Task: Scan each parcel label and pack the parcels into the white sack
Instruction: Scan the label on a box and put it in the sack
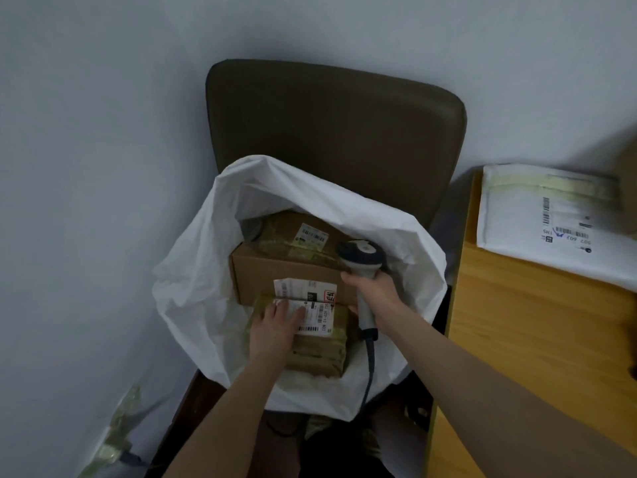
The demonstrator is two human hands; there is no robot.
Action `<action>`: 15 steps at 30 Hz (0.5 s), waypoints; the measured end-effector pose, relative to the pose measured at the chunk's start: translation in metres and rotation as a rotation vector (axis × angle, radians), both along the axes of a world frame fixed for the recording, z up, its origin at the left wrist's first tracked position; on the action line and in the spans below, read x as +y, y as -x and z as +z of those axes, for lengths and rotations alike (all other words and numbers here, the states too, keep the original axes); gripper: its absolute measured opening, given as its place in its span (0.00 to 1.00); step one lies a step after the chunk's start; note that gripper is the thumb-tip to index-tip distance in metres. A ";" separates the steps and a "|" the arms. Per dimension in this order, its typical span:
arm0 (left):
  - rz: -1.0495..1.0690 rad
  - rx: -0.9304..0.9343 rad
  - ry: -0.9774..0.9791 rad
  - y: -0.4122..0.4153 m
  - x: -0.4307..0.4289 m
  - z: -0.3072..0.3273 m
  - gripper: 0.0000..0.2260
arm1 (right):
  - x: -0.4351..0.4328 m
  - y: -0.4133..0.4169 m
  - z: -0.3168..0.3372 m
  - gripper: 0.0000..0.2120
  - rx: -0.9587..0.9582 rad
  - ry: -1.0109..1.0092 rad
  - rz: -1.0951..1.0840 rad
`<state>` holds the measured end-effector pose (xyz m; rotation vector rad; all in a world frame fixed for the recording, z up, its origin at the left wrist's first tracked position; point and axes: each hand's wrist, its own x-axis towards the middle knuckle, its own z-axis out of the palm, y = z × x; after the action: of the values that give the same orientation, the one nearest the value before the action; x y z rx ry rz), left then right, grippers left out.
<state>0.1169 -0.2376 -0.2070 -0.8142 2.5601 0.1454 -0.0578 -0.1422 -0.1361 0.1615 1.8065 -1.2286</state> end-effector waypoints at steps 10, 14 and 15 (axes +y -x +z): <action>0.151 -0.080 -0.067 -0.009 -0.006 0.014 0.27 | -0.011 -0.005 0.014 0.09 -0.081 0.036 0.024; 0.728 0.239 -0.016 -0.038 0.005 0.041 0.25 | -0.003 -0.027 0.017 0.20 -0.011 -0.077 0.185; 0.943 0.303 -0.033 -0.044 0.010 0.044 0.29 | -0.003 -0.034 0.018 0.21 -0.042 -0.089 0.233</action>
<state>0.1606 -0.2279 -0.1629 -2.0432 2.1843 0.6282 -0.0242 -0.1452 -0.1180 0.0252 1.7889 -0.9756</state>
